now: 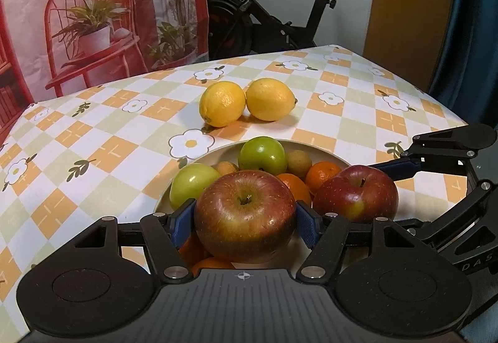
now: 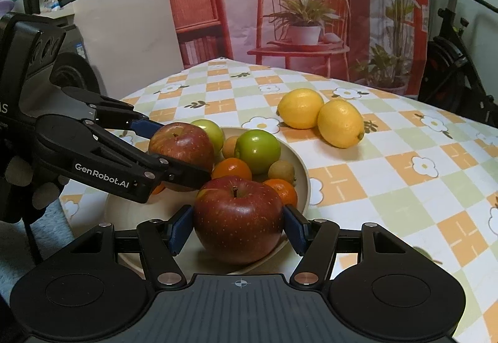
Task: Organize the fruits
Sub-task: 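Lower both red apples onto the plate and open both tools, then grasp a yellow lemon with the right tool while the left tool approaches the other lemon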
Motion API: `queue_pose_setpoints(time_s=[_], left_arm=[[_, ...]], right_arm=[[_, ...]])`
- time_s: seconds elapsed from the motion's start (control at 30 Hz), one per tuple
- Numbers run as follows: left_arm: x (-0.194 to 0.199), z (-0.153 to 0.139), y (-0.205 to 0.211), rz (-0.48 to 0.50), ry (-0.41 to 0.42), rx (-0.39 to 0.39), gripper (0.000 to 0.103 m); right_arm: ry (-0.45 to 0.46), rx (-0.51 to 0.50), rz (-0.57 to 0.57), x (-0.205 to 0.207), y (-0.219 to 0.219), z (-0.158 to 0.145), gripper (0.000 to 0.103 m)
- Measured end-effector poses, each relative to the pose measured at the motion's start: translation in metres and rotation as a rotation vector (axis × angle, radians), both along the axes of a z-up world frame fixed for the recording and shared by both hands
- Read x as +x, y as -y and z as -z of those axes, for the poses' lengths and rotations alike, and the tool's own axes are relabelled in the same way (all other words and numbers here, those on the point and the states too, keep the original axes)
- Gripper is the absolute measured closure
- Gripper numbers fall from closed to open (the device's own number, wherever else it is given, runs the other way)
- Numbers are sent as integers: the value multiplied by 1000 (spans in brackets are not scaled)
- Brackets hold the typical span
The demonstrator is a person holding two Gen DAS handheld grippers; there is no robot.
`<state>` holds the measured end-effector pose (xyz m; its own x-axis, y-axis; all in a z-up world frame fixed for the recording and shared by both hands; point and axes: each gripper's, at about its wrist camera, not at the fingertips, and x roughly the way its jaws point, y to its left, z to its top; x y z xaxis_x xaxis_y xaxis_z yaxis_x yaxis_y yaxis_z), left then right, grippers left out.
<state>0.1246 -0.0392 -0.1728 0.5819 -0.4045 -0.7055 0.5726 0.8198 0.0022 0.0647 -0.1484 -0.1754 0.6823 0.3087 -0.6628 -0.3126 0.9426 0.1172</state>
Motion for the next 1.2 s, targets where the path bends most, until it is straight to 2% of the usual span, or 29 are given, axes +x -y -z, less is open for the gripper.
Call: queue_pose_setpoints(time_s=[0.33, 0.63, 0.87, 1.03, 1.2], left_arm=[[20, 1, 2, -31, -2, -38, 33], [20, 1, -3, -25, -39, -79, 33], [17, -3, -10, -63, -45, -125, 32], [7, -16, -21, -116, -14, -188, 32], [-6, -26, -28, -208, 48, -192, 32]], right_arm=[[31, -15, 12, 23, 10, 4, 45], [13, -15, 12, 24, 7, 2, 44], [31, 13, 24, 17, 10, -3, 42], [66, 31, 57, 5, 12, -11, 42], [111, 44, 112, -7, 18, -18, 42]])
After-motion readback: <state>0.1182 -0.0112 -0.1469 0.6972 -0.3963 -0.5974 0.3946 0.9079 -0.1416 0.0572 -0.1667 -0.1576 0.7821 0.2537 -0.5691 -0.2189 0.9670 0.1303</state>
